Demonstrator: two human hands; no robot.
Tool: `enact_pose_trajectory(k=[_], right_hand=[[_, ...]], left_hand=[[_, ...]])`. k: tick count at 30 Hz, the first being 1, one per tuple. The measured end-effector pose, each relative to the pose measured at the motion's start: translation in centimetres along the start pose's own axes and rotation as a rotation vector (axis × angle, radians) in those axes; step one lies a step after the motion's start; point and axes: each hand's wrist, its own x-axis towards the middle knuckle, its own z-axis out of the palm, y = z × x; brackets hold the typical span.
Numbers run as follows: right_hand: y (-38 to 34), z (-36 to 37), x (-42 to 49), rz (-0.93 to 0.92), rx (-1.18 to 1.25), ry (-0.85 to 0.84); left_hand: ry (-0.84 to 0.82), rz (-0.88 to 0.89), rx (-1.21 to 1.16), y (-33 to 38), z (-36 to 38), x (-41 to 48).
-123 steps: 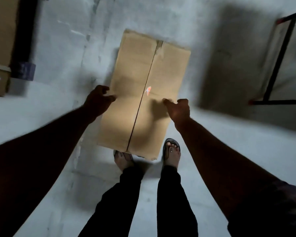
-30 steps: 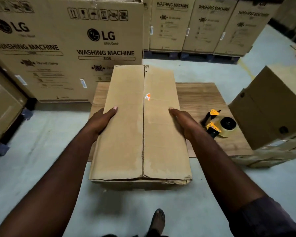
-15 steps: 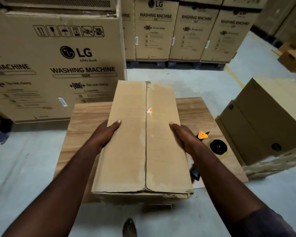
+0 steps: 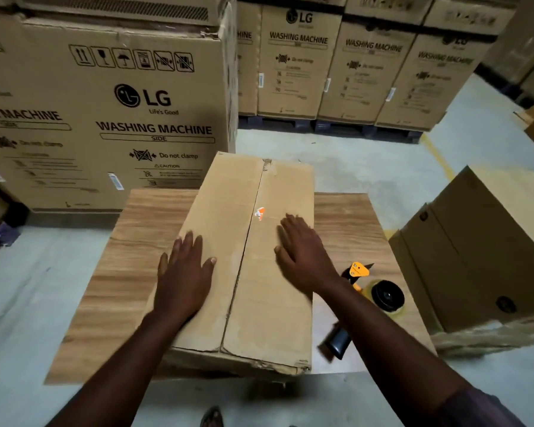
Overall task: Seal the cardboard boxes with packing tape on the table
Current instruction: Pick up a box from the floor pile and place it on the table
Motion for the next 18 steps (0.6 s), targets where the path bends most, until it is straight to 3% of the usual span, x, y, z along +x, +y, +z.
enact_pose_trajectory(k=[2,8,13,18], right_hand=[[0.3,0.1,-0.1,-0.032,-0.04,-0.093],[0.6,0.9,-0.4,-0.033,-0.025,-0.036],[-2.0,2.4,-0.4,0.048,-0.015,0.019],[-9.2,6.1,-0.1,0.28,-0.039,0.104]], left_hand=[[-0.002,0.014,0.066,0.6,0.6,-4.4],[0.148,-0.008,0.015,1.8,2.0,-12.0],[0.196,0.049,-0.042,-1.2,-0.1,-9.4],[0.048,0.175,-0.056,-9.5,-4.7,-2.9]])
